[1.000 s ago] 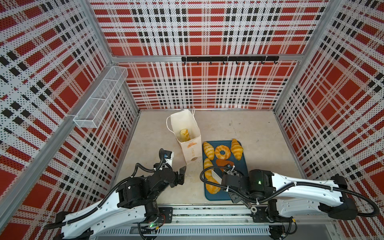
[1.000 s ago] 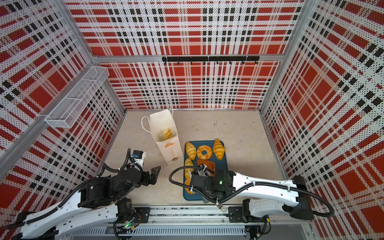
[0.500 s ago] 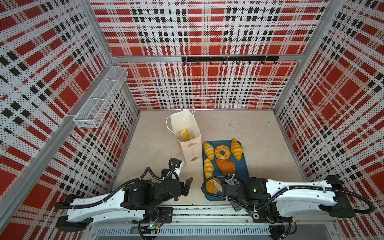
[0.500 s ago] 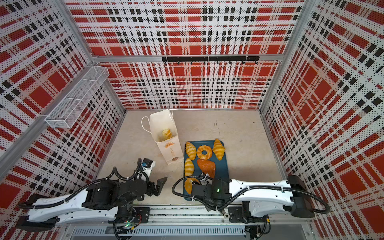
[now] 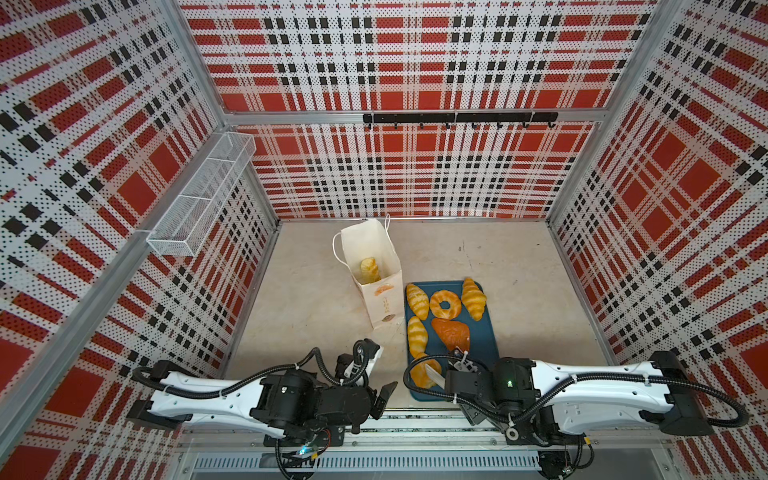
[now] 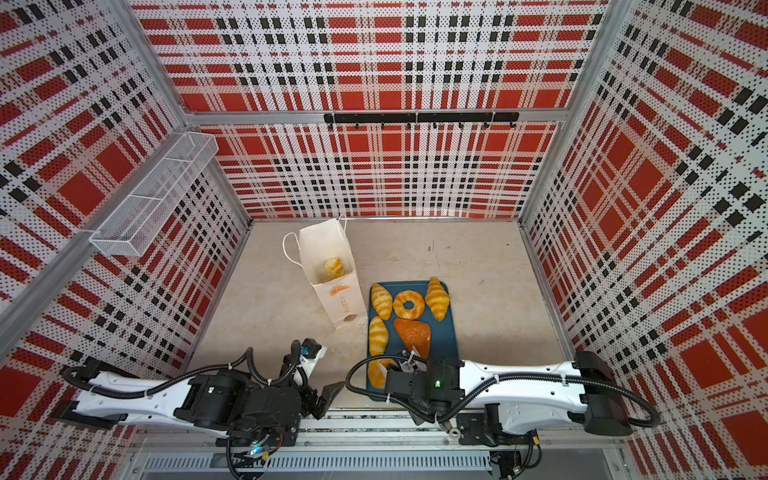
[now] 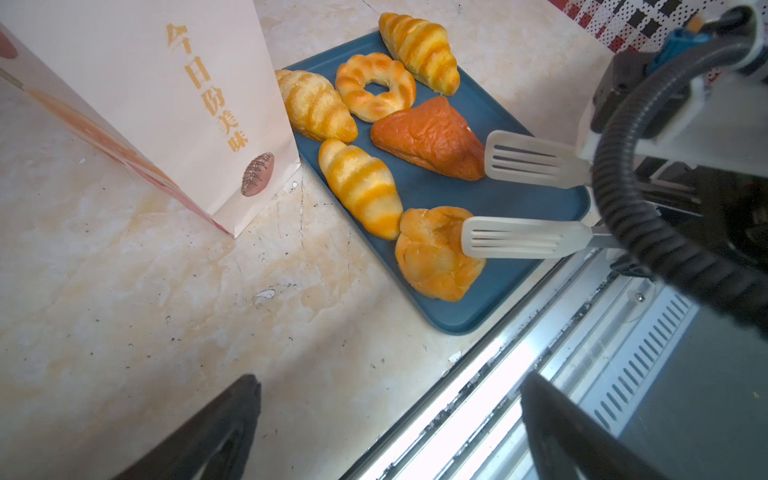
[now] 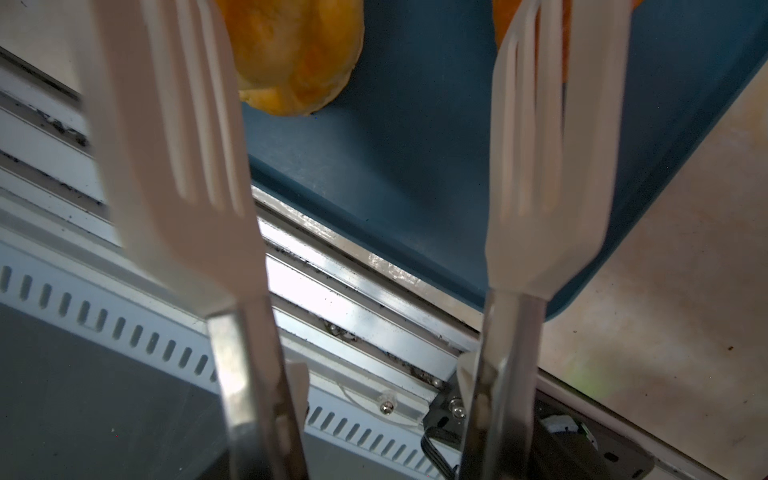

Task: Place the fake bread into the paper bag
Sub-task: 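Lower the tongs toward the round golden bun while the left arm moves nearer the robot, then position the tong tips around the round golden bun with the right gripper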

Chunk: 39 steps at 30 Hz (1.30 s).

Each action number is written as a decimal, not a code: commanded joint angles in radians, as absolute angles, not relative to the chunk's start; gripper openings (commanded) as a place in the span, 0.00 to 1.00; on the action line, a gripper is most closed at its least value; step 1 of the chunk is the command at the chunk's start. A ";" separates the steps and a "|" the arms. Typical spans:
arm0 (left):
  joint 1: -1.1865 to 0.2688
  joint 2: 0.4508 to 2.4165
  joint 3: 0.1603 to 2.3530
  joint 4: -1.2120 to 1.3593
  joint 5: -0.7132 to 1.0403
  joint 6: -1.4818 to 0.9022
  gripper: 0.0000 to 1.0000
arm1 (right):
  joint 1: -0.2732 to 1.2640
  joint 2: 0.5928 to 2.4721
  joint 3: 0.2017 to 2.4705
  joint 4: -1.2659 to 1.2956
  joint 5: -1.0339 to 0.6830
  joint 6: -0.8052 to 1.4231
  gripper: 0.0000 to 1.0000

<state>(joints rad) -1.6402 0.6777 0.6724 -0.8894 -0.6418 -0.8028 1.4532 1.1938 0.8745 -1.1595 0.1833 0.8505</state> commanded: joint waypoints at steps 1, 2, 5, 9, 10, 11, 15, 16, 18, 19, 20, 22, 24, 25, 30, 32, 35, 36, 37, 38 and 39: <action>-1.645 0.678 0.662 -0.874 -0.663 -0.837 0.99 | 1.463 1.219 0.908 -1.143 0.190 0.826 0.67; -1.644 0.673 0.661 -0.876 -0.666 -0.840 0.99 | 1.462 1.221 0.913 -1.156 0.189 0.828 0.67; -1.644 0.643 0.656 -0.877 -0.680 -0.844 0.99 | 1.464 1.210 0.926 -1.171 0.189 0.829 0.67; -1.644 0.611 0.655 -0.906 -0.695 -0.863 0.99 | 1.468 1.179 0.938 -1.176 0.191 0.839 0.68; -1.644 0.608 0.655 -0.913 -0.696 -0.867 0.99 | 1.469 1.176 0.941 -1.176 0.192 0.842 0.68; -1.644 0.605 0.654 -0.921 -0.698 -0.873 0.99 | 1.470 1.177 0.947 -1.179 0.189 0.841 0.68; -1.644 0.610 0.658 -0.934 -0.687 -0.887 0.99 | 1.486 1.213 0.972 -1.195 0.189 0.838 0.68; -1.643 0.613 0.660 -0.936 -0.681 -0.888 0.99 | 1.491 1.229 0.980 -1.199 0.162 0.834 0.69; -1.643 0.619 0.659 -0.936 -0.673 -0.893 0.99 | 1.497 1.251 0.990 -1.204 0.158 0.828 0.69; -1.644 0.623 0.658 -0.937 -0.671 -0.894 0.99 | 1.498 1.260 0.992 -1.206 0.158 0.825 0.69; -1.644 0.627 0.658 -0.937 -0.670 -0.895 0.99 | 1.499 1.264 0.991 -1.208 0.159 0.824 0.69; -1.643 0.630 0.659 -0.940 -0.668 -0.899 0.99 | 1.498 1.269 0.989 -1.203 0.154 0.823 0.70; -1.644 0.629 0.657 -0.941 -0.670 -0.900 0.99 | 1.498 1.271 0.986 -1.197 0.148 0.821 0.70; -1.644 0.628 0.657 -0.943 -0.670 -0.901 0.99 | 1.499 1.275 0.984 -1.197 0.147 0.821 0.70; -1.644 0.623 0.652 -0.942 -0.666 -0.907 0.99 | 1.499 1.300 0.980 -1.182 0.144 0.809 0.71; -1.644 0.625 0.652 -0.943 -0.666 -0.908 0.99 | 1.498 1.308 0.979 -1.155 0.128 0.794 0.72; -1.644 0.629 0.653 -0.943 -0.663 -0.911 0.99 | 1.499 1.317 0.976 -1.156 0.142 0.791 0.72; -1.644 0.632 0.653 -0.943 -0.662 -0.911 0.99 | 1.498 1.317 0.975 -1.156 0.147 0.792 0.72; -1.644 0.635 0.655 -0.943 -0.664 -0.911 1.00 | 1.495 1.315 0.974 -1.151 0.149 0.793 0.73; -1.645 0.638 0.656 -0.942 -0.664 -0.911 0.99 | 1.493 1.313 0.970 -1.144 0.146 0.792 0.73; -1.643 0.642 0.658 -0.943 -0.664 -0.911 0.99 | 1.489 1.310 0.966 -1.139 0.144 0.795 0.72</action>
